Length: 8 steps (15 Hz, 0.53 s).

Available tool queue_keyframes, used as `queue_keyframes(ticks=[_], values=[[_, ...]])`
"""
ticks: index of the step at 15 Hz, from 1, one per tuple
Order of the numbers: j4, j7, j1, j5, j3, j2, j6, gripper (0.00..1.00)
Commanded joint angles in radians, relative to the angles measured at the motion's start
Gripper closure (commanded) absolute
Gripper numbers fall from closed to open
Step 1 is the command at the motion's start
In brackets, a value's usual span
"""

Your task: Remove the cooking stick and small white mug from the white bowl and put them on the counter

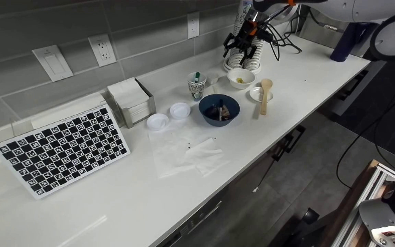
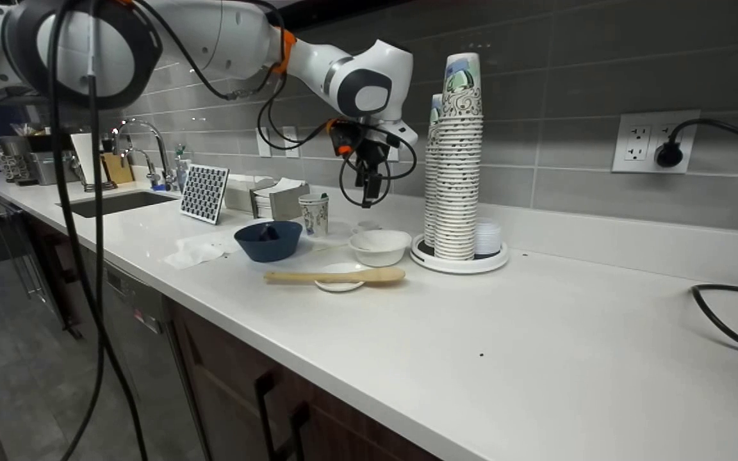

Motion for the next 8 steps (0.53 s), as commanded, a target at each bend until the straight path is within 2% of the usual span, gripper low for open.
queue_keyframes(ticks=[1, 2, 3, 8], values=[[-0.239, -0.021, -0.017, 0.056, 0.01, -0.141, 0.147, 0.0], [-0.283, -0.017, -0.012, 0.057, 0.006, -0.166, 0.186, 0.0], [-0.318, -0.035, 0.029, 0.105, -0.057, -0.194, 0.208, 0.0], [-0.535, -0.118, 0.071, 0.172, -0.093, -0.317, 0.455, 0.0]])
